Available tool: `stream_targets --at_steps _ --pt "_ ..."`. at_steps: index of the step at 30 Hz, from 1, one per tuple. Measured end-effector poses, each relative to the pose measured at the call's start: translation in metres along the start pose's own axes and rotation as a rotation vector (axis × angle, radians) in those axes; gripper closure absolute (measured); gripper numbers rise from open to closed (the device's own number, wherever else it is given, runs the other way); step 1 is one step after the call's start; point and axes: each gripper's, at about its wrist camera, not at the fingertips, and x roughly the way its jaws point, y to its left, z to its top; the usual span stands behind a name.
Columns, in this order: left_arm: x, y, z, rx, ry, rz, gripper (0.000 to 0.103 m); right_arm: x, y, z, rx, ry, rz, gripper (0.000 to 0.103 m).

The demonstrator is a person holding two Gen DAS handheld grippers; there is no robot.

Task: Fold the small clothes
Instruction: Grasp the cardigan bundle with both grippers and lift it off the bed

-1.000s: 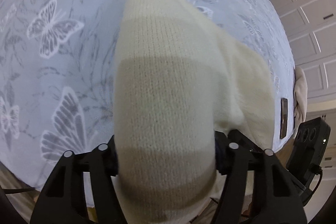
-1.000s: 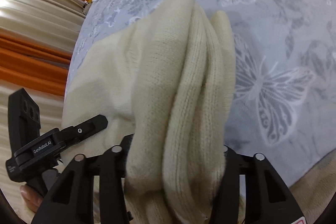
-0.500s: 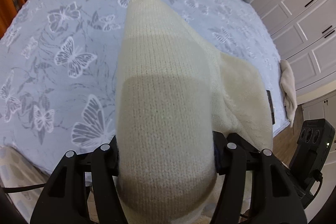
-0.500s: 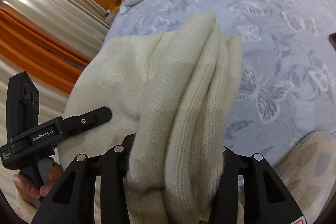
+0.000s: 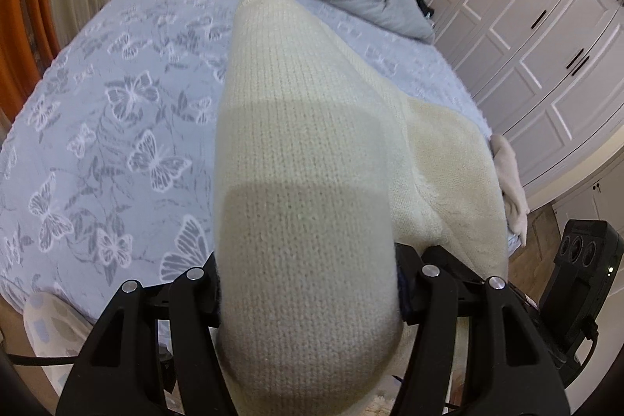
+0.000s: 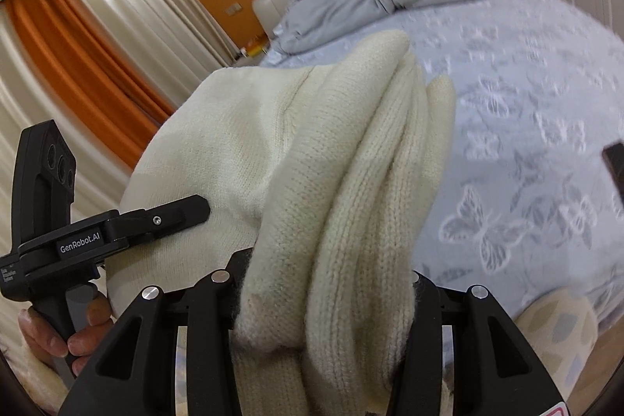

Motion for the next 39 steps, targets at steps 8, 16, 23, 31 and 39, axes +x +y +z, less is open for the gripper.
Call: stream_targets --at_steps 8,16,23,31,39 --pt "-0.040 -0.003 0.014 0.024 -0.105 -0.031 0.044 -0.025 0.035 0.020 -0.102 -0.105 -0.007 0.060" --pt "-0.076 -0.004 0.031 0.057 -0.219 -0.072 0.044 -0.047 0.067 0.043 -0.191 -0.209 0.000 0.060" --pt "-0.119 0.005 0.049 0.099 -0.361 -0.107 0.044 -0.060 0.105 0.066 -0.276 -0.312 0.038 0.060" --pt "-0.138 0.041 0.069 0.122 -0.457 -0.120 0.043 -0.038 0.137 0.082 -0.317 -0.351 0.081 0.060" --pt "-0.080 0.092 0.074 0.078 -0.386 -0.093 0.043 0.047 0.121 0.082 -0.246 -0.228 0.099 0.059"
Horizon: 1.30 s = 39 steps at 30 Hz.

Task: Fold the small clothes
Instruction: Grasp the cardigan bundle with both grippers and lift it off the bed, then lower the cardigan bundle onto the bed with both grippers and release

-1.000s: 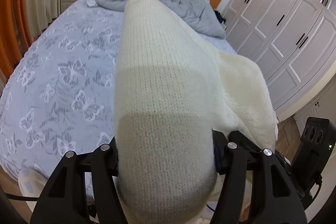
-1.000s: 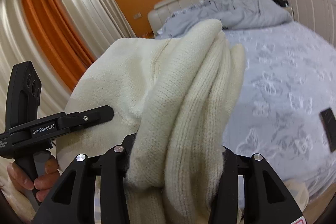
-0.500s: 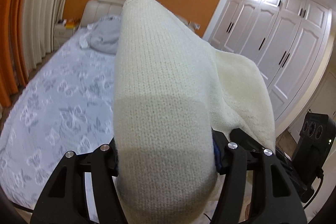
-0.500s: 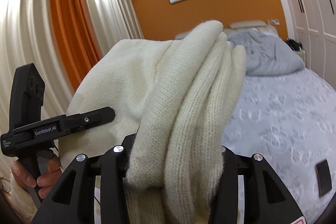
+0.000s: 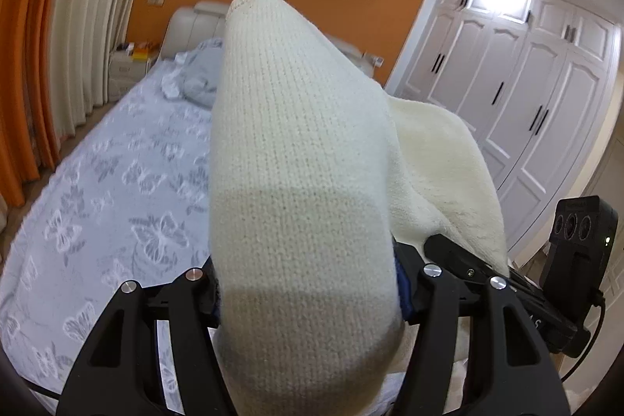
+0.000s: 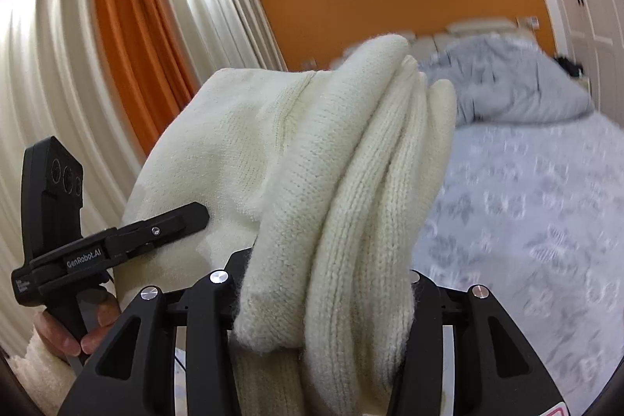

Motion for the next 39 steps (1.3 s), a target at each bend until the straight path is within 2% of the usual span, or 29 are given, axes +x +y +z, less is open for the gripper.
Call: stream_targets --at_steps 2,4,7,9,10,11,12,14,18,20,23,26,28,30,31,33,34,39 --pt "0.020 0.017 -0.013 -0.021 0.030 -0.001 0.043 0.025 -0.014 -0.016 0.031 0.048 -0.015 0.059" --pt "0.051 0.039 -0.035 -0.060 0.078 0.000 0.042 0.049 -0.030 -0.038 0.059 0.096 -0.019 0.053" --pt "0.108 0.076 -0.095 -0.107 0.157 0.065 0.038 0.108 -0.075 -0.095 0.144 0.261 -0.050 0.051" --pt "0.137 0.098 -0.138 -0.159 0.273 0.149 0.039 0.144 -0.107 -0.145 0.183 0.451 -0.160 0.052" --pt "0.142 0.107 -0.157 -0.178 0.310 0.200 0.045 0.152 -0.117 -0.165 0.197 0.525 -0.225 0.052" --pt "0.140 0.110 -0.165 -0.179 0.312 0.217 0.045 0.148 -0.125 -0.182 0.208 0.546 -0.277 0.051" --pt "0.131 0.111 -0.172 -0.175 0.291 0.212 0.045 0.138 -0.127 -0.187 0.230 0.512 -0.232 0.050" --pt "0.115 0.112 -0.173 -0.175 0.259 0.210 0.038 0.119 -0.123 -0.185 0.229 0.460 -0.241 0.046" --pt "0.118 0.121 -0.174 -0.250 0.298 0.224 0.038 0.118 -0.116 -0.175 0.204 0.429 -0.224 0.046" --pt "0.133 0.126 -0.180 -0.279 0.346 0.240 0.036 0.128 -0.113 -0.177 0.180 0.452 -0.231 0.050" --pt "0.143 0.124 -0.183 -0.258 0.367 0.240 0.035 0.150 -0.116 -0.196 0.135 0.569 -0.258 0.052" --pt "0.141 0.119 -0.179 -0.230 0.376 0.258 0.037 0.138 -0.112 -0.186 0.160 0.533 -0.260 0.059" --pt "0.134 0.116 -0.175 -0.220 0.369 0.252 0.038 0.120 -0.099 -0.172 0.137 0.462 -0.268 0.059" --pt "0.132 0.114 -0.174 -0.185 0.382 0.269 0.038 0.117 -0.094 -0.168 0.127 0.436 -0.243 0.059" --pt "0.135 0.115 -0.178 -0.173 0.399 0.278 0.036 0.121 -0.092 -0.171 0.114 0.456 -0.244 0.059" --pt "0.139 0.117 -0.183 -0.174 0.406 0.279 0.036 0.152 -0.097 -0.199 0.069 0.604 -0.295 0.059" --pt "0.140 0.116 -0.184 -0.174 0.410 0.278 0.036 0.156 -0.099 -0.205 0.061 0.621 -0.302 0.059" --pt "0.129 0.094 -0.174 -0.103 0.399 0.329 0.039 0.135 -0.084 -0.181 0.076 0.543 -0.284 0.057"
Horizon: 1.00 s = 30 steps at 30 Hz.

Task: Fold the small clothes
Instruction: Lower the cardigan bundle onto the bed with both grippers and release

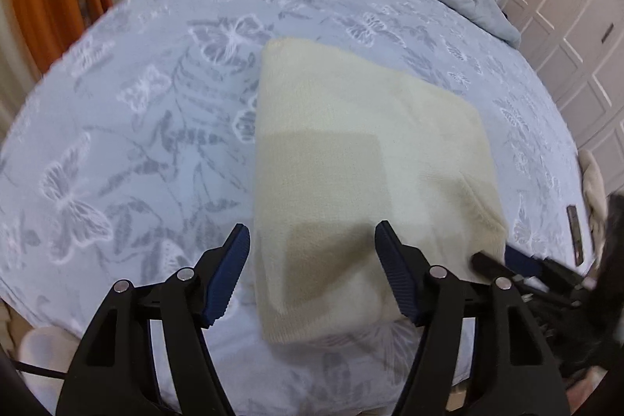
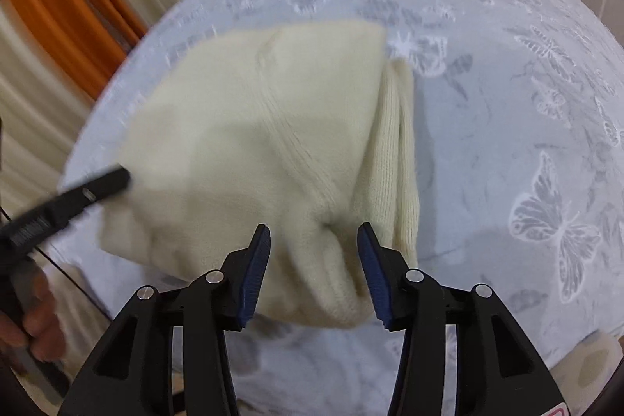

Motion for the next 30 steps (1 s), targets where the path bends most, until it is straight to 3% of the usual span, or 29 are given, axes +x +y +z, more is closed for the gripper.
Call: stream_targets --at_steps 3,6,9,13,16,18,19,22,24,26,27,28,30 --pt "-0.016 -0.012 0.001 0.024 -0.026 0.025 0.039 -0.031 0.005 0.003 -0.011 -0.086 -0.034 0.056" --pt "-0.030 -0.023 0.002 0.028 -0.042 0.049 0.038 -0.052 0.012 0.002 -0.010 -0.130 -0.084 0.046" --pt "-0.039 -0.030 0.001 0.037 -0.054 0.059 0.038 -0.058 0.014 -0.002 -0.014 -0.162 -0.104 0.044" --pt "-0.043 -0.034 -0.002 0.062 -0.051 0.079 0.038 -0.038 0.009 -0.004 -0.019 -0.119 -0.126 0.044" --pt "-0.043 -0.030 -0.006 0.058 -0.037 0.094 0.037 -0.011 -0.008 -0.011 0.043 -0.035 -0.089 0.044" --pt "-0.040 -0.024 -0.008 0.047 -0.028 0.103 0.032 0.004 -0.016 -0.013 0.072 0.014 -0.076 0.043" --pt "-0.037 -0.019 -0.010 0.033 -0.023 0.102 0.027 0.011 -0.021 -0.014 0.088 0.038 -0.064 0.038" --pt "-0.017 0.002 -0.013 -0.048 0.006 0.052 0.026 0.022 -0.031 -0.015 0.132 0.048 -0.024 0.024" --pt "0.007 0.019 -0.016 -0.117 0.066 0.018 0.029 0.032 -0.034 -0.013 0.145 0.071 -0.011 0.023" --pt "0.023 0.030 -0.019 -0.166 0.113 -0.058 0.044 0.041 -0.038 -0.012 0.184 0.103 0.044 0.037" --pt "0.027 0.032 -0.019 -0.184 0.119 -0.122 0.049 0.040 -0.037 -0.010 0.184 0.097 0.068 0.052" --pt "0.026 0.031 -0.018 -0.180 0.125 -0.130 0.055 0.034 -0.032 -0.008 0.168 0.092 0.079 0.071" --pt "0.015 0.025 -0.015 -0.140 0.130 -0.138 0.066 0.018 -0.025 -0.006 0.148 0.072 0.095 0.077"
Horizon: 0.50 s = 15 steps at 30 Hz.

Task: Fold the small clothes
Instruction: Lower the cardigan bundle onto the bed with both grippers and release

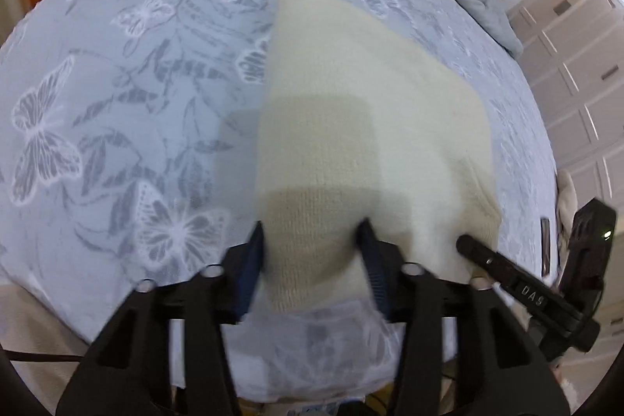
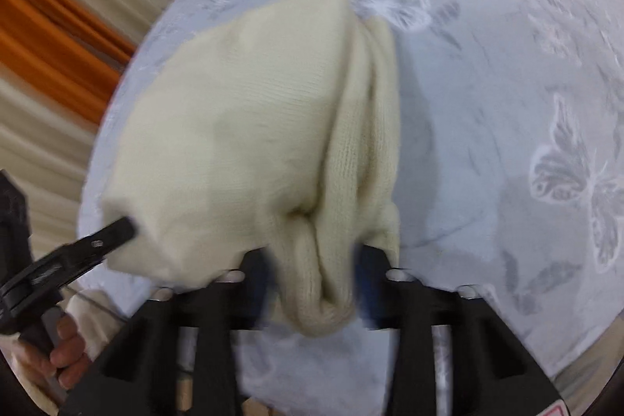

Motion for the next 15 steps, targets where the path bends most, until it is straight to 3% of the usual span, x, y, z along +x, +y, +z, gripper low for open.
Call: stream_targets --at_steps 2,3,5,7,10,15 --pt "-0.012 -0.002 -0.001 0.032 -0.002 -0.007 0.076 -0.023 0.010 -0.004 -0.045 -0.040 -0.001 0.078" --pt "-0.017 -0.001 -0.004 0.042 0.003 -0.003 0.077 -0.029 0.014 -0.008 -0.068 -0.051 -0.016 0.079" --pt "-0.011 0.001 -0.009 0.072 0.027 0.040 0.076 -0.022 0.011 -0.016 -0.072 -0.027 -0.038 0.077" --pt "0.001 0.002 -0.013 0.098 0.039 0.079 0.071 0.008 0.003 -0.026 -0.079 0.017 -0.090 0.068" --pt "0.001 -0.008 -0.017 0.140 0.012 0.135 0.069 0.001 0.001 -0.024 -0.054 -0.005 -0.094 0.061" --pt "-0.025 -0.025 -0.016 0.197 -0.061 0.206 0.069 -0.052 0.020 -0.019 -0.074 -0.154 -0.139 0.061"
